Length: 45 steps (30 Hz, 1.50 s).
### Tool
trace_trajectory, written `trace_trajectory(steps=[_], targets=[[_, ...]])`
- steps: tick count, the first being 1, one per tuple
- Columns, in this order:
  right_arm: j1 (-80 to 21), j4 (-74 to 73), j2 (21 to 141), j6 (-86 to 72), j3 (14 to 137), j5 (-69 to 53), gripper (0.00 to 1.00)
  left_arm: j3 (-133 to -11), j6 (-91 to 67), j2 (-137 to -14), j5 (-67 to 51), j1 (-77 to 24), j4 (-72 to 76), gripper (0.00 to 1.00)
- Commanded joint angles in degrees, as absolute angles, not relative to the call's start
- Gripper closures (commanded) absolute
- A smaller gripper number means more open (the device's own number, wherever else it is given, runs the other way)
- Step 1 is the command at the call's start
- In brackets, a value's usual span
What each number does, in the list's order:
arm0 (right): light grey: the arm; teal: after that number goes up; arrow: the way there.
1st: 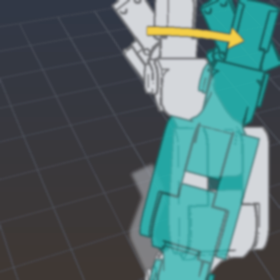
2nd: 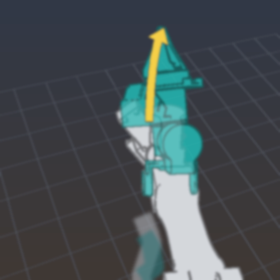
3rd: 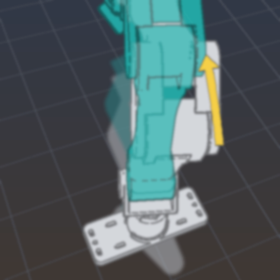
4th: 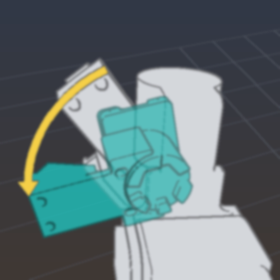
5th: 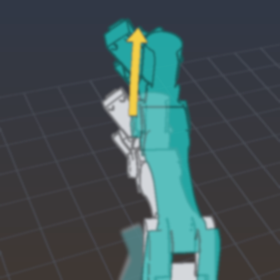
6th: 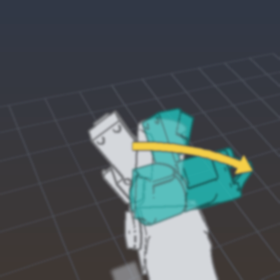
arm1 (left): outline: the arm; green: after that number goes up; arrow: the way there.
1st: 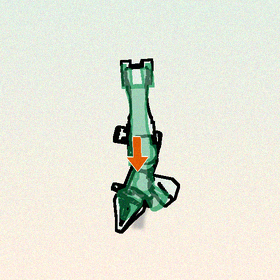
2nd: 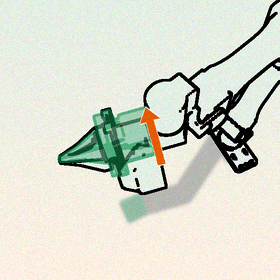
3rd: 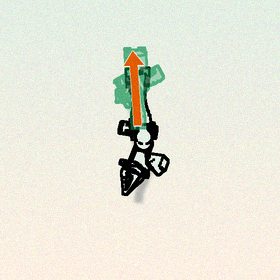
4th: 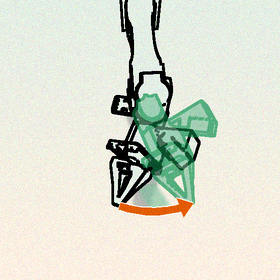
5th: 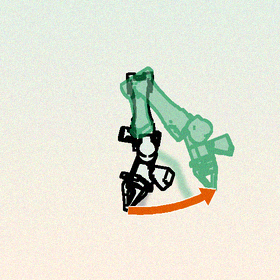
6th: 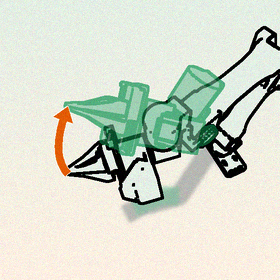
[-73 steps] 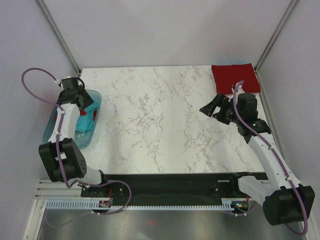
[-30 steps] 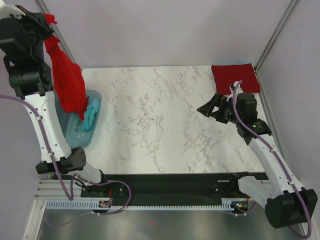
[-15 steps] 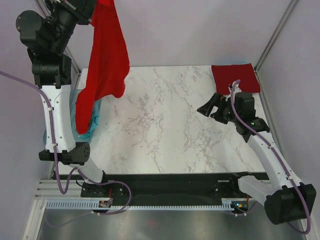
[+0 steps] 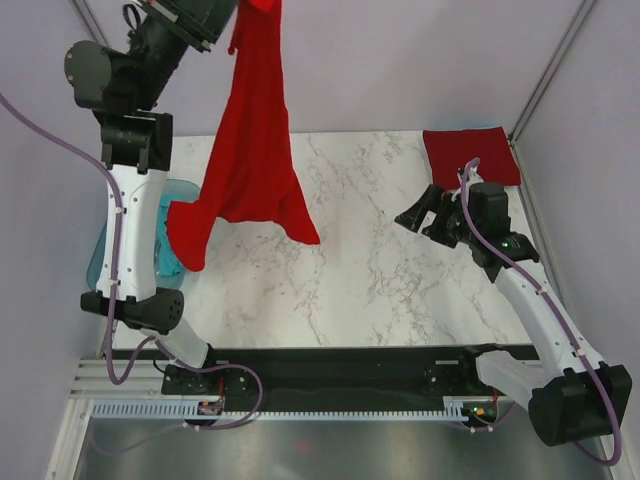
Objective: Fold and stack the t-shirts
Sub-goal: Move the tshirt to the center of the board
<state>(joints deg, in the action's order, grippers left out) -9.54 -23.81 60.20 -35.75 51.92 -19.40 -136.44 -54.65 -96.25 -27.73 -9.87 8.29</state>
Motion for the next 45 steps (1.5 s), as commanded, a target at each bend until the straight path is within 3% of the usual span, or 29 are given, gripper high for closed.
trace_trajectory(steps=[1, 4, 8, 15, 19, 23, 31, 39, 45], targets=[[-9.8, -23.6, 60.1, -34.8, 54.0, -18.1, 0.02, -127.3, -62.0, -92.0, -38.7, -12.4, 12.0, 0.98], [-9.8, -23.5, 61.4, -34.5, 53.3, -17.5, 0.04, -107.0, -57.3, -85.5, -41.9, -14.9, 12.1, 0.98], [-10.3, -18.1, 62.5, -33.8, 49.8, -21.3, 0.13, -95.5, -54.1, -82.0, -44.4, -15.9, 12.5, 0.98], [-19.0, 7.5, 64.9, -31.1, 40.8, -21.1, 0.25, -106.8, -60.7, -88.3, -46.8, -17.7, 14.9, 0.98], [-24.7, 15.5, 74.1, -27.0, 41.5, -15.9, 0.3, -115.6, -63.0, -91.5, -47.8, -17.7, 14.9, 0.98], [-26.1, 25.6, 83.2, -27.9, 41.4, -14.8, 0.36, -115.1, -63.0, -91.1, -48.3, -17.7, 14.9, 0.98], [-27.6, 34.5, 100.4, -21.7, 45.3, -17.5, 0.34, -113.6, -62.5, -89.7, -49.0, -17.3, 14.9, 0.98], [-27.9, 46.7, 102.4, -15.6, 42.8, -20.0, 0.28, -113.8, -62.7, -90.6, -50.0, -16.5, 14.9, 0.98], [-28.7, 50.4, 107.4, -14.7, 47.4, -31.0, 0.24, -113.9, -62.8, -91.7, -50.6, -16.4, 15.0, 0.98]])
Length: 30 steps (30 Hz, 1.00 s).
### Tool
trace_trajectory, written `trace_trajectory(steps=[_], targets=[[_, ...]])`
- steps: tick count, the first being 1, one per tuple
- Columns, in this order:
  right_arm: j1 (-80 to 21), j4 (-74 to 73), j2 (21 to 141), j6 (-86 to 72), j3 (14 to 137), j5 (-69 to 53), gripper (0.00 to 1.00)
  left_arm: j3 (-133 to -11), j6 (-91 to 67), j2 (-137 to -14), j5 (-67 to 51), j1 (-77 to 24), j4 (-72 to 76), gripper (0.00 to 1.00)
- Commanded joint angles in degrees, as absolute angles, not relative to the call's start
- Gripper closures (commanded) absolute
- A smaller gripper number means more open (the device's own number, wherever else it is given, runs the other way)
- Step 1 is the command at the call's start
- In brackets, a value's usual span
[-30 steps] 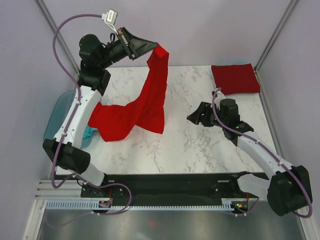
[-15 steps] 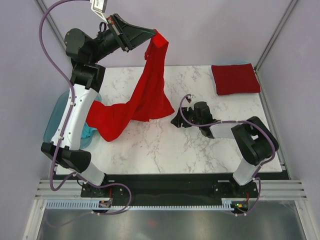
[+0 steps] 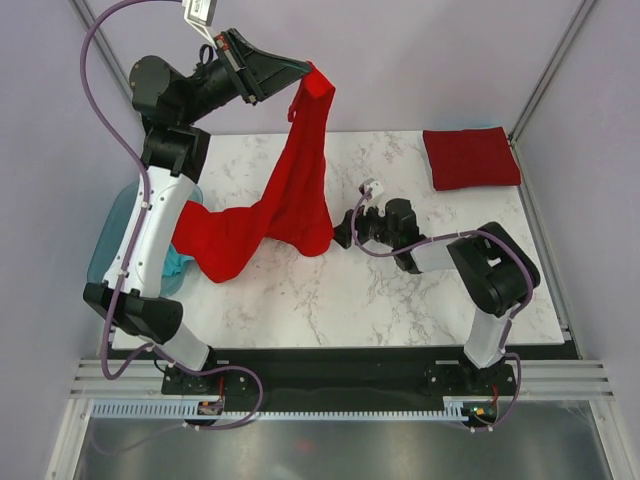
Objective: Fold and stack the t-shirts
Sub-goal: Move the tshirt to the center of the board
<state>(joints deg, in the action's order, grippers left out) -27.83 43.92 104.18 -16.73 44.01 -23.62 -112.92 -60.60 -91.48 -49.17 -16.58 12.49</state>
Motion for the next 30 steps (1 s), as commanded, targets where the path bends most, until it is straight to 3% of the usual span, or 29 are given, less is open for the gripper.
trace_trajectory(steps=[1, 10, 22, 30], targets=[[-29.0, 50.6, 108.2, -14.7, 48.1, -31.1, 0.24, -113.9, -62.9, -91.8, -50.6, -16.4, 14.9, 0.98], [-29.2, 50.5, 114.2, -17.0, 54.6, -35.6, 0.32, -114.7, -64.0, -93.6, -51.3, -15.6, 14.9, 0.98], [-28.8, 50.0, 106.3, -16.3, 45.4, -40.2, 0.25, -120.5, -65.9, -98.6, -48.1, -15.6, 14.9, 0.98], [-28.4, 48.2, 91.9, -17.6, 39.6, -25.1, 0.24, -147.0, -69.9, -112.4, -41.8, -25.9, 15.0, 0.98]])
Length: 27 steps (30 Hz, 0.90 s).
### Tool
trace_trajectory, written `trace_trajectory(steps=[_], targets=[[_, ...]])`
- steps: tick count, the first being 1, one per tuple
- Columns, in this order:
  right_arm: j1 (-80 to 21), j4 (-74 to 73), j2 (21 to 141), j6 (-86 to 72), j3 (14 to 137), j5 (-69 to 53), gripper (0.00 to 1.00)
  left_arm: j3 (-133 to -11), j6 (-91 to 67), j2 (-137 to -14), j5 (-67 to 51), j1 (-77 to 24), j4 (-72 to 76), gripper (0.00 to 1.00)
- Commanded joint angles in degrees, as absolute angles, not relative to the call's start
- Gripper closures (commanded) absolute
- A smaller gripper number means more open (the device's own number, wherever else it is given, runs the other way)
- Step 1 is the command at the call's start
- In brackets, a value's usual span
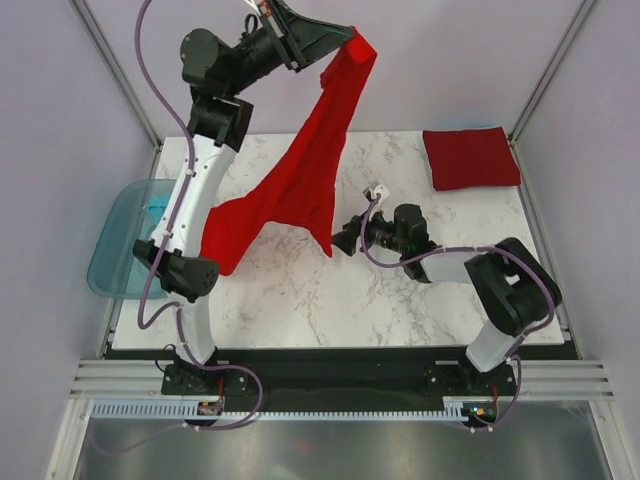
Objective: Fold and stack the t-shirts
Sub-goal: Move the tshirt to the center of the board
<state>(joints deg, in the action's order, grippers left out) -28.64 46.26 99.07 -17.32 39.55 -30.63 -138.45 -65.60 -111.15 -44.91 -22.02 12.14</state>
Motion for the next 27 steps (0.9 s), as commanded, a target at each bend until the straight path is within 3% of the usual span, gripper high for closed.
trace_trajectory(steps=[1, 6, 13, 14, 17, 18, 21, 24, 27], targets=[[-28.4, 46.0, 90.5, -17.2, 39.6, -24.8, 0.24, -147.5, -69.8, -112.1, -41.3, -26.4, 15.0, 0.98], [-28.4, 34.8, 80.1, -13.4, 40.4, -20.1, 0.23, -139.1, -64.6, -102.5, -39.1, -29.1, 15.0, 0.98], [-28.4, 31.3, 71.3, -13.0, 37.4, -17.1, 0.24, -132.8, -61.5, -94.7, -36.0, -30.6, 15.0, 0.98], [-28.5, 31.0, 71.4, -13.0, 37.3, -16.4, 0.27, -133.2, -61.7, -94.5, -35.9, -30.7, 15.0, 0.98], [-28.4, 28.8, 71.3, -12.8, 37.0, -13.5, 0.62, -131.8, -61.6, -93.3, -37.0, -30.6, 15.0, 0.98], [-28.4, 28.3, 71.0, -12.8, 36.7, -12.9, 0.8, -130.6, -60.4, -92.6, -37.5, -30.4, 15.0, 0.98], [-28.5, 24.0, 69.2, -12.7, 36.1, -5.6, 1.0, -120.4, -57.7, -87.7, -40.9, -28.1, 14.9, 0.98], [-28.4, 12.0, 67.7, -13.9, 39.3, 10.2, 1.0, -104.0, -57.3, -80.9, -42.0, -21.6, 14.9, 0.98], [-28.3, 1.8, 66.7, -16.0, 42.7, 18.4, 1.0, -88.7, -54.4, -76.9, -42.4, -13.7, 14.4, 0.98]])
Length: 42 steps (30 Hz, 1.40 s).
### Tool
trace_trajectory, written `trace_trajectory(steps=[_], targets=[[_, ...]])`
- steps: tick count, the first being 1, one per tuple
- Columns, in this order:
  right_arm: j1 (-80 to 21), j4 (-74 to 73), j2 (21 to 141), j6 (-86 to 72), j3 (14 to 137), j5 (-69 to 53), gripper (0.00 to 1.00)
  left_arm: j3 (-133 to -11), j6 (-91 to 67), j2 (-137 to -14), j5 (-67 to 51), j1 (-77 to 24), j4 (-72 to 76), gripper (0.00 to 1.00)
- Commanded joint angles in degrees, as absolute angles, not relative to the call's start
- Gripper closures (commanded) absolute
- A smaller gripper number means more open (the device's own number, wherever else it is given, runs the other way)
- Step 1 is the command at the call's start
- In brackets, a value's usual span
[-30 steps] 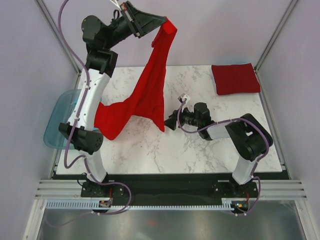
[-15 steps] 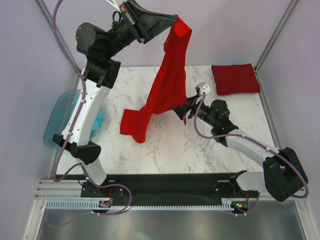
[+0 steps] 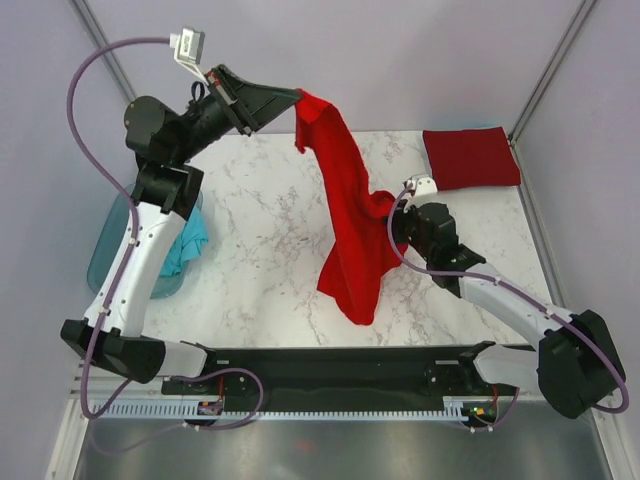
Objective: Fold and stack the t-shirts
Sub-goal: Move the tshirt to the center of the board
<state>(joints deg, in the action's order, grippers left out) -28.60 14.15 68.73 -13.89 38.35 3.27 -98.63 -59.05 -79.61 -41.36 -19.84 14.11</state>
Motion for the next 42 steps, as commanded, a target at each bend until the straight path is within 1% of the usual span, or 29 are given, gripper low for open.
trace_trajectory(steps=[1, 2, 4, 6, 7, 8, 9, 11, 12, 13, 16, 18, 19, 20, 22, 24, 27, 29, 31, 34, 37, 42], targets=[[-28.2, -3.1, 66.5, -16.3, 44.8, 18.5, 1.0, -85.5, -54.1, -75.9, -42.7, -11.6, 14.3, 0.98], [-28.2, -5.2, 66.6, -16.7, 46.0, 17.8, 1.0, -80.6, -54.0, -76.0, -43.6, -7.9, 14.3, 0.98], [-28.2, -10.3, 67.1, -16.9, 49.8, 14.1, 0.91, -77.4, -53.2, -78.4, -46.2, -4.4, 14.2, 0.98], [-28.2, -13.3, 69.2, -16.6, 52.3, 11.3, 0.87, -75.5, -52.6, -81.1, -48.9, -3.7, 14.1, 0.98], [-28.2, -17.0, 70.2, -16.7, 54.5, 8.6, 0.87, -75.2, -52.6, -82.4, -50.6, -3.7, 13.9, 0.98], [-28.2, -18.8, 72.4, -16.7, 55.3, 7.4, 0.87, -74.6, -52.6, -84.7, -55.1, -3.7, 13.5, 0.98], [-28.2, -21.6, 73.3, -16.9, 55.5, 5.9, 0.87, -73.4, -53.7, -85.1, -56.8, -3.7, 12.5, 0.98], [-28.4, -22.7, 74.6, -17.4, 54.3, 1.8, 0.89, -67.7, -52.0, -83.2, -58.1, -3.8, 11.3, 0.98], [-28.4, -22.9, 74.6, -17.6, 53.3, 0.9, 0.89, -65.8, -50.2, -81.9, -57.4, -3.8, 9.6, 0.98], [-28.6, -23.1, 74.5, -17.8, 51.4, -1.3, 0.88, -64.4, -47.3, -81.0, -53.9, -3.8, 1.5, 0.98], [-28.6, -24.1, 73.4, -18.5, 48.9, -3.8, 0.82, -63.7, -35.7, -78.1, -46.4, -4.1, -16.2, 0.98], [-28.7, -24.8, 72.3, -18.9, 48.2, -6.8, 0.69, -64.2, -28.5, -76.1, -40.0, -4.3, -23.2, 0.98], [-28.6, -25.1, 71.6, -19.2, 48.1, -8.3, 0.6, -62.8, -25.8, -74.3, -34.5, -4.3, -26.2, 0.98], [-28.6, -25.7, 71.2, -19.4, 48.3, -8.5, 0.58, -61.9, -25.8, -74.3, -32.2, -4.3, -26.8, 0.98], [-28.7, -28.0, 70.5, -19.7, 49.0, -7.2, 0.57, -59.4, -23.1, -72.7, -27.2, -4.3, -27.7, 0.98], [-28.6, -30.3, 70.0, -19.5, 50.4, -2.7, 0.58, -58.1, -20.8, -72.7, -25.5, -4.3, -28.3, 0.98], [-28.7, -30.6, 69.9, -18.4, 51.2, 2.5, 0.63, -56.3, -19.4, -73.0, -23.6, -4.3, -28.4, 0.98], [-28.6, -29.1, 70.0, -17.7, 50.7, 2.5, 0.65, -56.0, -19.2, -73.1, -24.3, -4.3, -28.3, 0.98], [-28.7, -28.3, 70.6, -17.2, 50.6, 1.2, 0.64, -56.5, -19.1, -72.9, -25.8, -4.3, -28.4, 0.98], [-28.8, -27.7, 69.5, -18.2, 50.3, 0.1, 0.55, -56.6, -18.6, -72.4, -25.5, -4.3, -28.3, 0.98], [-28.8, -27.3, 67.9, -19.3, 50.3, 0.5, 0.53, -56.6, -18.5, -72.5, -27.0, -4.3, -28.4, 0.98], [-28.7, -26.8, 67.9, -20.5, 52.5, 2.3, 0.54, -56.7, -18.6, -72.7, -28.1, -4.3, -28.4, 0.98]])
